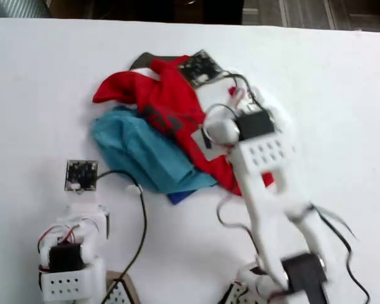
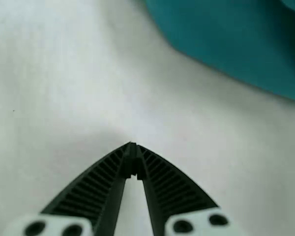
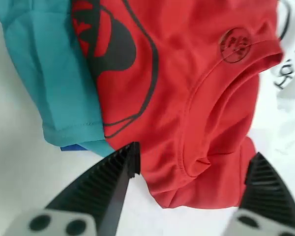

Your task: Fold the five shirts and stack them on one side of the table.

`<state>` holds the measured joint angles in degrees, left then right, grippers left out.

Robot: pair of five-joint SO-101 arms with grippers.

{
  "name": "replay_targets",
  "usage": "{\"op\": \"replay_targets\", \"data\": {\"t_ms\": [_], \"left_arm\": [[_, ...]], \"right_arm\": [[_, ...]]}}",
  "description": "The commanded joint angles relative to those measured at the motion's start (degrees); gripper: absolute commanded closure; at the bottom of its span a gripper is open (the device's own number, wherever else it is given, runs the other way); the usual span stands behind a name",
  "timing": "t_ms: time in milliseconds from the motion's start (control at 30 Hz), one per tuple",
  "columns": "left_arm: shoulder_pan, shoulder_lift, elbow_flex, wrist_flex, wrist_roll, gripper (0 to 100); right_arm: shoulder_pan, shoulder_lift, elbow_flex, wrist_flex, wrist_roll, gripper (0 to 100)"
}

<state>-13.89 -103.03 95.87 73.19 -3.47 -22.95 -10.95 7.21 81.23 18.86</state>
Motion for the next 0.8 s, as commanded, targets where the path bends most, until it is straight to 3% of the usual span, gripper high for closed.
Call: {"op": "replay_targets", "data": {"t_ms": [0,267,533,767], "left_arm": [[-0.18,-0.97,1.19,0.26,-0.18,97],[-0.18,-0.97,1.19,0.26,-0.18,97],[-0.18,-0.97,1.19,0.26,-0.18,97],[-0.18,-0.97,1.19,0.26,-0.18,97]], "right_arm": [[-0.57,8.66,-4.92,1.71,0.18,64.7],[-0.75,20.79,-12.4,2.33,0.18,64.7],[-3.56,22.29,-22.68,3.3,0.09,64.7],[-4.26,22.2,-32.26,11.82,0.09,64.7]]}}
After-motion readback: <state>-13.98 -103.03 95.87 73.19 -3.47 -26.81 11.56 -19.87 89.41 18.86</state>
